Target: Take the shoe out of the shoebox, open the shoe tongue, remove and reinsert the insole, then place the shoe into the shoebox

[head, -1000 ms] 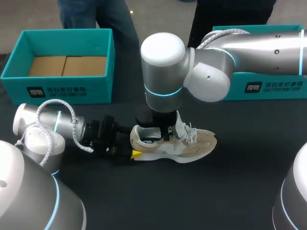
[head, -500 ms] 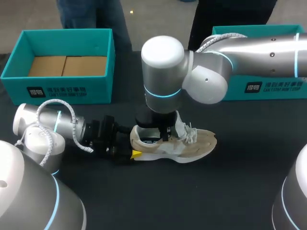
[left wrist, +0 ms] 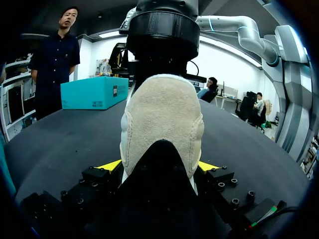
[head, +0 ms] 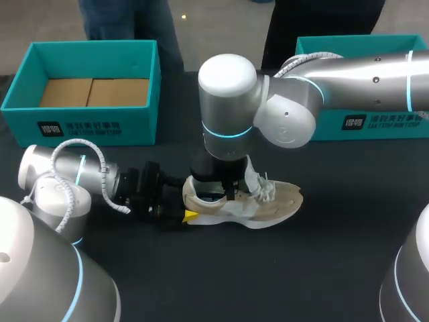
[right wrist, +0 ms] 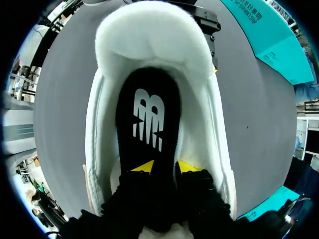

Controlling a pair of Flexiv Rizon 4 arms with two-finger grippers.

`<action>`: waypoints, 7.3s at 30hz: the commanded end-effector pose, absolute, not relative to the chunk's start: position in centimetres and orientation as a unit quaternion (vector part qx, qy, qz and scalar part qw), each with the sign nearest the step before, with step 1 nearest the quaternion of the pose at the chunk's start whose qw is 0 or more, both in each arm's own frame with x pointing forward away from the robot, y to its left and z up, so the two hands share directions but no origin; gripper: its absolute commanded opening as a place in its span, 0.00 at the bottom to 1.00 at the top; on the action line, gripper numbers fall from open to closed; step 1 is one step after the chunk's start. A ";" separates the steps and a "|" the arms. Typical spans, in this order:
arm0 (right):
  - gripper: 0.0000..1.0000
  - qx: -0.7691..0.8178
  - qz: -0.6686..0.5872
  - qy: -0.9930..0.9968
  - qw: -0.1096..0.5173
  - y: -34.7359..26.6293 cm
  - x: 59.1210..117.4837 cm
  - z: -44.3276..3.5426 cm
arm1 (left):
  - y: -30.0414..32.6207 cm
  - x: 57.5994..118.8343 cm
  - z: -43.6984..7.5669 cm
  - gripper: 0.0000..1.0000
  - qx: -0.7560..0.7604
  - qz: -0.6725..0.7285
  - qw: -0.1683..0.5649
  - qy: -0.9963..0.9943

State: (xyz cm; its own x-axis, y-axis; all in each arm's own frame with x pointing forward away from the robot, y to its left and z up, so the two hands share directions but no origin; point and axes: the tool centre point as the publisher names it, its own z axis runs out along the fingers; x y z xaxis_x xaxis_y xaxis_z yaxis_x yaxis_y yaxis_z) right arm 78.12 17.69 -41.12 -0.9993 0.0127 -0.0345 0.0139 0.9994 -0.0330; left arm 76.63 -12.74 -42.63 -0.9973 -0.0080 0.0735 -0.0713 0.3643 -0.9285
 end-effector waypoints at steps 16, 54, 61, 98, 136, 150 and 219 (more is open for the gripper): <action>0.00 0.025 -0.046 0.997 -0.051 17.1 77.7 -44.7 | -12.6 76.6 -42.9 0.00 0.024 0.562 0.028 -0.826; 0.00 0.047 0.036 0.998 -0.009 14.1 77.4 -36.0 | -12.6 76.6 -42.9 0.00 0.024 0.562 0.028 -0.826; 0.00 0.059 0.050 0.997 -0.002 13.5 77.9 -35.5 | -12.6 76.6 -42.9 0.00 0.024 0.562 0.028 -0.826; 0.00 -0.054 0.154 0.982 -0.089 21.9 78.7 -33.1 | -12.6 76.6 -42.9 0.00 0.024 0.562 0.028 -0.826; 0.00 -0.087 0.205 0.960 -0.171 22.1 78.3 -34.5 | -12.6 76.6 -42.9 0.00 0.024 0.562 0.028 -0.826; 0.00 -0.049 0.282 0.945 -0.157 22.2 78.9 -31.7 | -12.6 76.6 -42.9 0.00 0.024 0.562 0.028 -0.826; 0.00 0.174 0.474 0.849 -0.154 21.9 82.3 -10.3 | -12.6 76.6 -42.9 0.00 0.024 0.562 0.028 -0.826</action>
State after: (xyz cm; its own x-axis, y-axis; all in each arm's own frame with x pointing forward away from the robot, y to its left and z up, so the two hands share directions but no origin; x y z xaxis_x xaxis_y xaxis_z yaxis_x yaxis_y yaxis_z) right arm 83.07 22.90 -11.30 -0.8921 0.1331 0.4318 0.4386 0.4853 0.7564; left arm 76.60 -12.70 -42.62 -0.9973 -0.0076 0.0734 -0.0711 0.3644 -0.9285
